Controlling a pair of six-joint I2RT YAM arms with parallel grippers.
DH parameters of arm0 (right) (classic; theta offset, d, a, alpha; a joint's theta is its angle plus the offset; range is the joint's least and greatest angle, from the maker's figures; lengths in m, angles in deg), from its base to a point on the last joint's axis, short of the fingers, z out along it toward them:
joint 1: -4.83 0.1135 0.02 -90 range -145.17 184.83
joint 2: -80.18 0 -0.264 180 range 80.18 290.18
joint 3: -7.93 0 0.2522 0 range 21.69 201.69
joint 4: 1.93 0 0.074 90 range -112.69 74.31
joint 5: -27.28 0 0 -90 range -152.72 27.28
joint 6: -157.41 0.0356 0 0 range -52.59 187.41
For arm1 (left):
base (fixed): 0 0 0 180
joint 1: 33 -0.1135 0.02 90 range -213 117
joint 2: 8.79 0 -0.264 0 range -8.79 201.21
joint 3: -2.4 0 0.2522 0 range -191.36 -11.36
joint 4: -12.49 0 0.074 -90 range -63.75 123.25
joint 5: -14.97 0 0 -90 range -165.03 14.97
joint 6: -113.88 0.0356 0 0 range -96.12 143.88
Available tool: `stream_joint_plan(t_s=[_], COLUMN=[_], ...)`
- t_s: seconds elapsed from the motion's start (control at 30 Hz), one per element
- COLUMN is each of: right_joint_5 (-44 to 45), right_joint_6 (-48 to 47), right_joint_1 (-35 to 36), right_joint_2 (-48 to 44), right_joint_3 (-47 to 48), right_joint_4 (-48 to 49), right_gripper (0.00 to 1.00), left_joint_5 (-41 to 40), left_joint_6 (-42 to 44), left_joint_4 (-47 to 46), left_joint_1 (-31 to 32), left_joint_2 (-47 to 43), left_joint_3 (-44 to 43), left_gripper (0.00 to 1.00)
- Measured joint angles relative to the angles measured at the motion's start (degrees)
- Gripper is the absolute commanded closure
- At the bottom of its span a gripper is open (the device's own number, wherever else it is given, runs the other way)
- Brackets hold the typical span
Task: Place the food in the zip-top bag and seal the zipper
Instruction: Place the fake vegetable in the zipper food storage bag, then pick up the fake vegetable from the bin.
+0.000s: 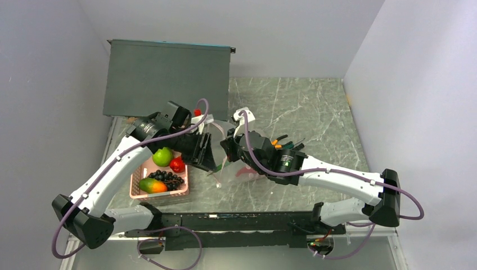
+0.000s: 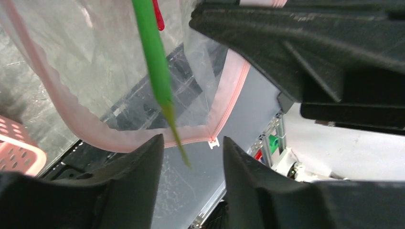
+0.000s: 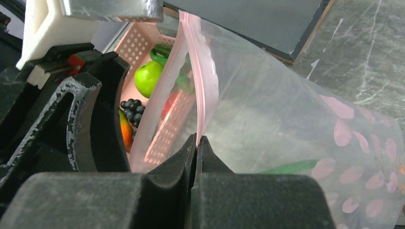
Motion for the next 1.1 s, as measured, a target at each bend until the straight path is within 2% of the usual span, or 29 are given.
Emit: stream_joint_plan(t_s=[0.07, 0.33, 0.47, 0.67, 0.8, 0.97, 1.1], right_joint_5=[0.0, 0.2, 0.5, 1.2, 1.2, 1.2, 1.2], right_joint_6=[0.0, 0.0, 0.0, 0.1, 0.7, 1.5, 2.2], right_joint_1=[0.0, 0.0, 0.0, 0.0, 0.0, 0.0, 0.0], right_joint_2=[0.0, -0.4, -1.2, -2.9, -4.4, -7.8, -9.2], right_joint_3=[0.0, -1.1, -1.4, -2.1, -2.2, -3.5, -4.1], right_joint_4=[0.0, 0.0, 0.0, 0.0, 0.0, 0.0, 0.0], right_gripper=[1.0, 1.0, 1.0, 1.0, 1.0, 1.0, 1.0], left_joint_5=[0.7, 0.6, -1.3, -7.5, -14.9, -24.8, -32.9], left_joint_6=[-1.0, -2.6, -3.5, -6.6, -10.9, -17.1, -22.4], left_joint_4=[-1.2, -4.2, -5.9, -9.4, -10.6, -10.6, -9.5], left_joint_1=[0.0, 0.0, 0.0, 0.0, 0.0, 0.0, 0.0], left_joint_2=[0.2, -0.2, -3.5, -16.6, -27.9, -39.7, -43.6], left_joint_3=[0.0, -0.1, 0.5, 4.5, 10.0, 16.7, 21.6], left_gripper=[0.37, 0.35, 0.33, 0.24, 0.19, 0.17, 0.2])
